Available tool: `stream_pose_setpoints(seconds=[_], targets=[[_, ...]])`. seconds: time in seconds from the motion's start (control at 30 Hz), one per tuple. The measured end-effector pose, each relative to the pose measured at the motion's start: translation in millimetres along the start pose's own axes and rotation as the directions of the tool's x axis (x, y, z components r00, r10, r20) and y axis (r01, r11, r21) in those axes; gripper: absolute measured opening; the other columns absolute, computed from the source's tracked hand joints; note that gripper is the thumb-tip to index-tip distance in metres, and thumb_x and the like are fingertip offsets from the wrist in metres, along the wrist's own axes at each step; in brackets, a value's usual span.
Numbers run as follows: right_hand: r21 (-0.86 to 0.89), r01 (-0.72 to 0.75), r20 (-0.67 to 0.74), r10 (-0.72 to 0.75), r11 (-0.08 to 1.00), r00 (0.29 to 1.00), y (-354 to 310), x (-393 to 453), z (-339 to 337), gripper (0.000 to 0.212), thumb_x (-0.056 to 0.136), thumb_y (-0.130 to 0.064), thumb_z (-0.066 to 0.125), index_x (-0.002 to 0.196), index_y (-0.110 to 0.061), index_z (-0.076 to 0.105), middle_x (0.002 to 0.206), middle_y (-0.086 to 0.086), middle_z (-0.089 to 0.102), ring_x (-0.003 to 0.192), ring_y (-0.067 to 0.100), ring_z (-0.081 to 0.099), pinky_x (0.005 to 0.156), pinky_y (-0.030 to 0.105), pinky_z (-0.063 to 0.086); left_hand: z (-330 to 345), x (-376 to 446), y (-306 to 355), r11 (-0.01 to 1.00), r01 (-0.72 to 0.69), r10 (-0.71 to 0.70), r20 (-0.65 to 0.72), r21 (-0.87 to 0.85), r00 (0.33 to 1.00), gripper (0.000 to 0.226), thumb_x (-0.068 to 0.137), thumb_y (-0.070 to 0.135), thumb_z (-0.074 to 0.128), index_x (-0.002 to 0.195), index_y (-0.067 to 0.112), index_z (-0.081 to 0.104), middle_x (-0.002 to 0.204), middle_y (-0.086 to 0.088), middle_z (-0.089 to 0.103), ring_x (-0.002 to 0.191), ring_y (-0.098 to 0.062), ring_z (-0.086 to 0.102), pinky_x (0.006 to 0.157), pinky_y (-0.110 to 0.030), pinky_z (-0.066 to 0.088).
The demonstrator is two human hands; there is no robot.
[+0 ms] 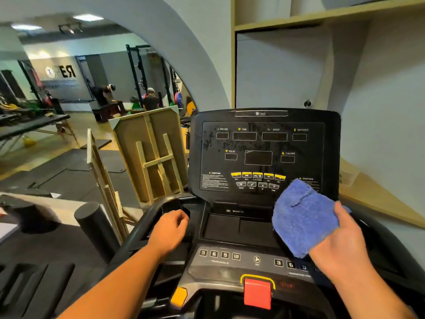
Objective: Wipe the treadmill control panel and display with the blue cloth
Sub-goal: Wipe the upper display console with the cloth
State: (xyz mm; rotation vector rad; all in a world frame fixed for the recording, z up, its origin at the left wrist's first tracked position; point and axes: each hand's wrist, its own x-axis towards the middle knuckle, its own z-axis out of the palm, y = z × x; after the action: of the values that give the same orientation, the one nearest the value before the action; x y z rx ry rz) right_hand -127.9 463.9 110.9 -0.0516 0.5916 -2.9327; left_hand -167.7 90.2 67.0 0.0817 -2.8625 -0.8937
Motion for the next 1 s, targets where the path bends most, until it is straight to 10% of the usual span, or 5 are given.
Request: stream_pose_setpoints(seconds=[0.3, 0.43, 0.63, 0.87, 1.0], targets=[[-0.635, 0.208, -0.459, -0.58, 0.744, 0.673, 53.5, 128.9, 110.6, 0.024, 0.097, -0.045, 0.059, 0.101, -0.021, 0.062, 0.102, -0.002, 0.067, 0.089, 0.016, 0.064, 0.088, 0.033, 0.051, 49.9, 36.5, -45.0, 0.982, -0.191, 0.19, 0.082, 0.002, 0.978, 0.018, 0.095, 0.034, 0.049, 0.093, 0.028, 0.065, 0.09, 0.011, 0.065, 0.09, -0.012, 0.053, 0.083, -0.033, 0.047], [-0.903, 0.341, -0.029, -0.828, 0.262, 0.559, 89.1, 205.6, 156.6, 0.04, 0.106, -0.038, 0.04, 0.134, -0.015, 0.056, 0.12, 0.009, 0.063, 0.106, 0.018, 0.061, 0.08, 0.022, 0.048, 50.7, 41.8, -47.6, 0.975, -0.224, 0.224, 0.077, -0.009, 0.972, 0.023, 0.093, 0.04, 0.042, 0.092, 0.029, 0.062, 0.088, 0.011, 0.062, 0.09, -0.011, 0.052, 0.081, -0.035, 0.047], [-0.496, -0.028, 0.543, -0.335, -0.868, 0.77, 165.3, 284.4, 114.0, 0.071, 0.098, -0.037, 0.036, 0.16, -0.011, 0.012, 0.168, 0.011, 0.008, 0.154, 0.037, 0.001, 0.123, 0.056, 0.008, 50.9, 41.7, -49.8, 0.964, -0.264, 0.259, 0.103, 0.039, 0.961, 0.043, 0.088, 0.05, 0.026, 0.101, 0.029, 0.061, 0.099, 0.011, 0.063, 0.099, -0.012, 0.053, 0.088, -0.034, 0.046], [0.078, 0.389, 0.55, 0.365, -0.918, 0.751, 156.9, 233.3, 28.2, 0.075, 0.09, -0.034, 0.046, 0.159, -0.016, 0.021, 0.168, 0.005, 0.012, 0.154, 0.033, 0.01, 0.123, 0.054, 0.013, 46.1, 49.4, -58.1, 0.947, -0.305, 0.284, 0.184, 0.098, 0.941, 0.036, 0.092, 0.047, 0.029, 0.101, 0.028, 0.058, 0.101, 0.009, 0.058, 0.101, -0.017, 0.05, 0.085, -0.037, 0.043], [-0.145, 0.175, 0.65, 0.04, -0.974, 0.759, 115.1, 274.1, 83.0, 0.071, 0.092, -0.029, 0.048, 0.158, -0.017, 0.023, 0.167, 0.006, 0.019, 0.153, 0.036, 0.012, 0.121, 0.054, 0.011, 40.2, 60.6, -68.4, 0.906, -0.339, 0.283, 0.234, 0.252, 0.93, 0.032, 0.098, 0.043, 0.031, 0.103, 0.026, 0.058, 0.106, 0.004, 0.059, 0.104, -0.023, 0.051, 0.085, -0.042, 0.043]])
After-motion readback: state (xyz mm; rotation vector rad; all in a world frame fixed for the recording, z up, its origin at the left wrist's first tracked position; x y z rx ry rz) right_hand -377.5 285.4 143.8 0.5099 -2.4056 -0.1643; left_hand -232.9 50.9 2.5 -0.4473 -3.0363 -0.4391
